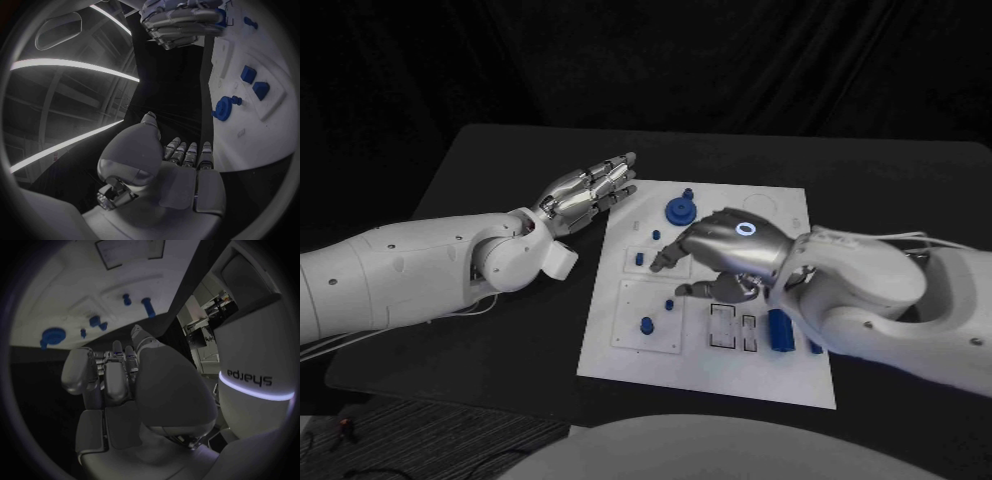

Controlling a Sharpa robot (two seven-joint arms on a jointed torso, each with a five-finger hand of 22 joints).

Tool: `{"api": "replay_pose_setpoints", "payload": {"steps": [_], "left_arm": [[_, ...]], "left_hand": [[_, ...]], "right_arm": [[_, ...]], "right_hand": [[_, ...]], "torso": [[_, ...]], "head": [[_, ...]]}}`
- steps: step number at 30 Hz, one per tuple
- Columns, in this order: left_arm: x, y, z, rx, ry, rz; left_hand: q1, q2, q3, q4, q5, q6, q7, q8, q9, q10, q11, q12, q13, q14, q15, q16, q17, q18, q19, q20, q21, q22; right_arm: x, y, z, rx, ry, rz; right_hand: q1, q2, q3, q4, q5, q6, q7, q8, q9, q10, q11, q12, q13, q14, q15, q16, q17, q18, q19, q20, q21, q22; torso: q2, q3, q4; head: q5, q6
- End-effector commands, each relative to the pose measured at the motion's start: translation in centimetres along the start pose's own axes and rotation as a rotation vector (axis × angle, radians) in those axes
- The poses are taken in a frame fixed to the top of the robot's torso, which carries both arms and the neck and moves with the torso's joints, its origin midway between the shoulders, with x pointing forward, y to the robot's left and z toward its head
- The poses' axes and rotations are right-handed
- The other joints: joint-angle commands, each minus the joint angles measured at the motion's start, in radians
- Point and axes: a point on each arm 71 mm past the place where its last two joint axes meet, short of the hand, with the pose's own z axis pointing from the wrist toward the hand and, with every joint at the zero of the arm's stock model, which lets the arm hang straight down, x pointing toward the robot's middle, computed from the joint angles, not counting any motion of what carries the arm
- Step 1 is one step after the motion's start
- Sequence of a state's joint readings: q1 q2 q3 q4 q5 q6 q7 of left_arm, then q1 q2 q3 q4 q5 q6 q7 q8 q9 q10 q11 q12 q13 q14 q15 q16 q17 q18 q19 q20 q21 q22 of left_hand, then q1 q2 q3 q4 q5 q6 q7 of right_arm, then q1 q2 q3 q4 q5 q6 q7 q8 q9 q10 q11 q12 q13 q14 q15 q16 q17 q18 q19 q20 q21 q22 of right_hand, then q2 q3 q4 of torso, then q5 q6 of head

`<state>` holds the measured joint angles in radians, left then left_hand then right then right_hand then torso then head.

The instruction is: Assemble the parts on the task board

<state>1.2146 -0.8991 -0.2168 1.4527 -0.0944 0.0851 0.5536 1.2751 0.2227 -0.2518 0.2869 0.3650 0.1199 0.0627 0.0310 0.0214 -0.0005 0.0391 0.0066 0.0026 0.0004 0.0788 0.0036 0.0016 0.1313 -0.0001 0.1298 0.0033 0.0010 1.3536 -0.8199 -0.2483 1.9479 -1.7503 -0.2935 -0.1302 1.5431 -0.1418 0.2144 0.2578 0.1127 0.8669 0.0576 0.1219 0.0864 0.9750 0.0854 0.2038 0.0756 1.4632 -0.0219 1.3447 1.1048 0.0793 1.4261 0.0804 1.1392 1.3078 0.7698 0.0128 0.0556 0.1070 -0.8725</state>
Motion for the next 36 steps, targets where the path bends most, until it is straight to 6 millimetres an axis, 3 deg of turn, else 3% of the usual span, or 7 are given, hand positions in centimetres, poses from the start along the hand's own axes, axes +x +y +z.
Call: {"api": "replay_pose_setpoints", "payload": {"steps": [1,6,10,13,21,29,36], "left_arm": [[0.3,-0.2,-0.3,0.008,0.002,-0.004],[0.2,-0.2,-0.6,0.009,-0.009,0.001],[-0.2,-0.5,-0.8,0.034,-0.038,0.017],[-0.5,-0.7,-1.0,0.061,-0.061,0.032],[-1.1,-1.1,-1.1,0.109,-0.102,0.063],[-1.6,-1.3,-1.0,0.155,-0.154,0.106],[-1.8,-1.6,-1.2,0.181,-0.168,0.148]], "left_hand": [[0.006,0.002,0.001,-0.003,0.005,0.003,0.005,0.004,0.001,0.000,0.010,0.005,0.001,0.000,0.009,-0.004,-0.002,-0.015,0.000,0.005,-0.003,-0.001],[0.011,-0.001,0.001,-0.004,0.006,0.006,0.003,0.006,0.002,0.001,0.014,0.007,0.001,0.000,0.007,-0.004,-0.002,-0.013,0.000,0.004,-0.003,-0.001],[0.013,-0.002,-0.002,0.001,0.003,-0.023,-0.029,-0.004,-0.003,0.001,0.010,0.008,0.002,0.000,-0.006,-0.004,-0.002,0.002,0.000,0.009,-0.003,-0.001],[0.010,-0.004,-0.007,0.003,0.002,-0.041,-0.082,-0.010,-0.006,0.002,0.018,0.011,0.002,0.000,-0.020,-0.004,-0.002,0.016,0.000,0.007,-0.003,-0.001],[0.009,-0.007,-0.014,0.005,-0.005,-0.060,-0.131,-0.017,-0.010,0.003,0.009,0.012,0.003,0.000,-0.037,-0.004,-0.002,0.026,0.000,0.000,-0.003,-0.001],[0.003,-0.021,-0.033,0.005,-0.027,-0.062,-0.173,-0.020,-0.010,0.002,-0.169,-0.002,-0.001,0.000,-0.091,-0.004,-0.002,0.023,0.000,-0.059,-0.003,-0.001],[0.004,-0.027,-0.036,0.005,-0.030,-0.054,-0.200,-0.019,-0.009,0.001,-0.134,-0.007,-0.003,0.000,-0.076,-0.004,-0.002,0.009,0.000,-0.057,-0.003,-0.001]], "right_arm": [[-3.6,-0.7,-1.5,0.026,-0.182,0.195],[-6.1,-3.5,-4.7,0.185,-0.169,0.316],[-5.8,-5.9,-7.0,0.355,-0.074,0.443],[-4.7,-7.4,-8.5,0.485,0.070,0.503],[-0.2,-9.7,-12.3,0.764,0.494,0.533],[1.5,-10.2,-13.2,0.868,0.569,0.529],[2.1,-9.8,-13.2,0.881,0.563,0.505]], "right_hand": [[0.038,0.007,0.036,-0.011,0.050,0.045,0.023,0.005,0.001,0.068,-0.011,0.037,-0.001,0.020,-0.002,0.010,0.016,0.000,0.008,0.000,0.016,0.157],[-0.004,0.005,0.046,0.020,0.025,0.088,0.039,-0.001,-0.002,0.186,-0.042,0.115,0.021,0.014,-0.010,0.002,0.000,0.005,0.003,0.000,0.004,0.153],[-0.197,0.013,-0.024,0.010,0.027,0.142,0.041,0.009,0.005,0.360,-0.087,0.351,0.165,0.028,-0.039,0.021,0.037,-0.002,0.017,-0.029,0.037,0.162],[-0.406,0.048,-0.100,0.033,0.056,0.201,0.015,0.036,0.030,0.481,-0.100,1.102,1.078,0.061,-0.052,0.099,0.192,-0.010,0.029,-0.052,0.076,0.171],[-0.646,0.133,-0.221,0.035,0.016,0.212,-0.027,0.271,0.301,0.581,-0.126,1.350,1.465,0.108,-0.074,0.226,0.466,-0.052,0.099,-0.064,0.310,0.228],[-0.672,0.154,-0.328,0.034,0.125,0.091,-0.024,0.388,0.525,0.573,-0.127,1.344,1.460,0.097,-0.075,0.206,0.423,-0.020,0.033,-0.064,0.169,0.183],[-0.577,0.176,-0.384,0.031,0.209,0.063,-0.042,0.466,0.685,0.596,-0.136,1.367,1.495,0.069,-0.082,0.115,0.256,-0.039,0.074,-0.071,0.247,0.209]], "torso": [[0.003,0.0001,-0.0009],[-0.001,0.0003,0.0018],[0.001,0.0006,-0.0074],[0.002,0.0025,-0.0102],[0.002,0.0041,-0.0132],[-0.001,0.0006,-0.0072],[-0.003,0.0008,-0.0083]], "head": [[-0.011,0.000],[-0.032,0.000],[-0.031,0.000],[-0.039,0.000],[-0.050,0.000],[-0.055,0.000],[-0.069,0.000]]}}
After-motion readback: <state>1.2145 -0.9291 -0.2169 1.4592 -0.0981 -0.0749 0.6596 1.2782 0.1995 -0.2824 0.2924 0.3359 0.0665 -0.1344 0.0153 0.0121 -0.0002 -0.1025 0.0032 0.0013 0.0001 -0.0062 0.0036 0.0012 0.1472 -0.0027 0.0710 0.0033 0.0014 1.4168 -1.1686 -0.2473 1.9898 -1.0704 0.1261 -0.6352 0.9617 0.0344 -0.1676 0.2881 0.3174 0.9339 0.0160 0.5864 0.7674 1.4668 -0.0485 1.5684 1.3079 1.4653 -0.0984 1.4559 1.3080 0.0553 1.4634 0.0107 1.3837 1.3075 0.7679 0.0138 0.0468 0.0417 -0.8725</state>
